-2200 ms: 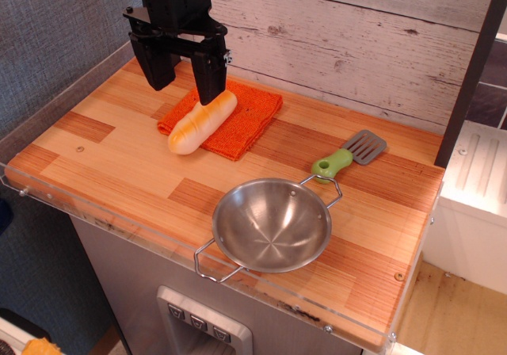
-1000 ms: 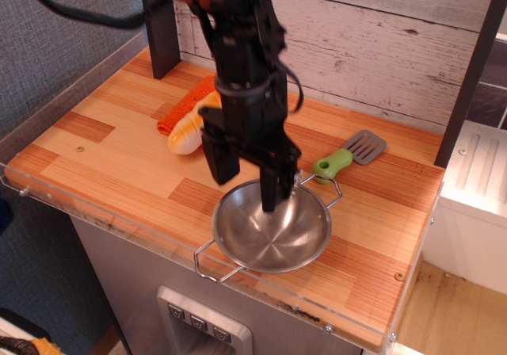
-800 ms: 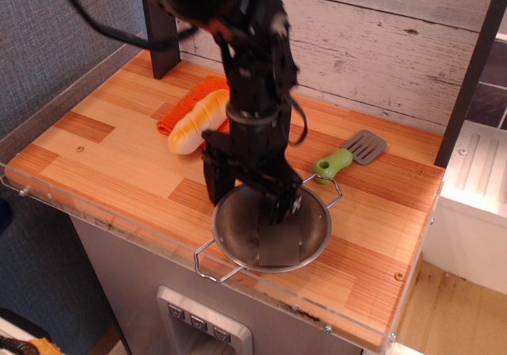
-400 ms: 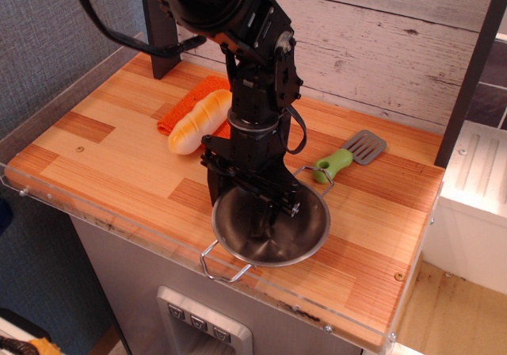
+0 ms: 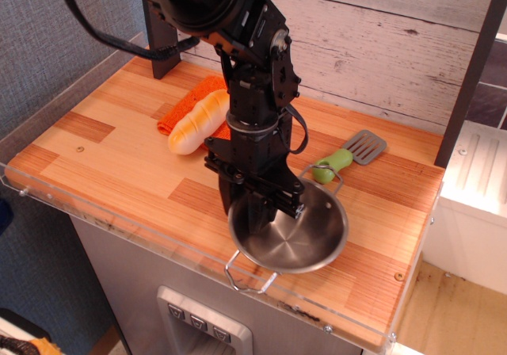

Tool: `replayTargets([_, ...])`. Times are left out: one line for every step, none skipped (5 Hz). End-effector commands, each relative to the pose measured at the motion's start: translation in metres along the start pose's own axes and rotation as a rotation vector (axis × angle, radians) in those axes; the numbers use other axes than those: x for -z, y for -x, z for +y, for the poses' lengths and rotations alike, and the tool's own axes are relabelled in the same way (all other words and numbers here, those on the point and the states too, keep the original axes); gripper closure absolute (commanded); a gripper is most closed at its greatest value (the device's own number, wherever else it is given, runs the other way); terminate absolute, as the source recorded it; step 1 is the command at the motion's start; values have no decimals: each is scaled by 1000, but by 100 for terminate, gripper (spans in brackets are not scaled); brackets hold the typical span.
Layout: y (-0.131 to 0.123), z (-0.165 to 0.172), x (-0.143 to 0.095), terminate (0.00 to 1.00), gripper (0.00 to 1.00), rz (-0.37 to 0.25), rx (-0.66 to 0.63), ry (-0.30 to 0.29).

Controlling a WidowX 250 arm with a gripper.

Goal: Move the pot to the left of the towel.

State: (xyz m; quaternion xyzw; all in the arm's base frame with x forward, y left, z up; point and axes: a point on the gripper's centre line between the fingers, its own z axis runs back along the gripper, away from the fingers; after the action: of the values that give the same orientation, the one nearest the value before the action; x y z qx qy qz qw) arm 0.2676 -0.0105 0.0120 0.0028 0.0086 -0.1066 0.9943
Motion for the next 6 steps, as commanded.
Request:
replayTargets([3, 24, -70, 0, 100, -213, 4, 113])
replayTargets([11, 74, -98, 0, 100, -250, -175, 88])
replayTargets([21, 124, -90, 0, 100, -220, -409, 62])
replayTargets([33, 172, -72, 0, 100, -151, -523, 43])
replayTargets([44, 220, -51, 0, 100, -89, -584, 30])
replayTargets([48, 247, -37, 0, 100, -63, -635, 18])
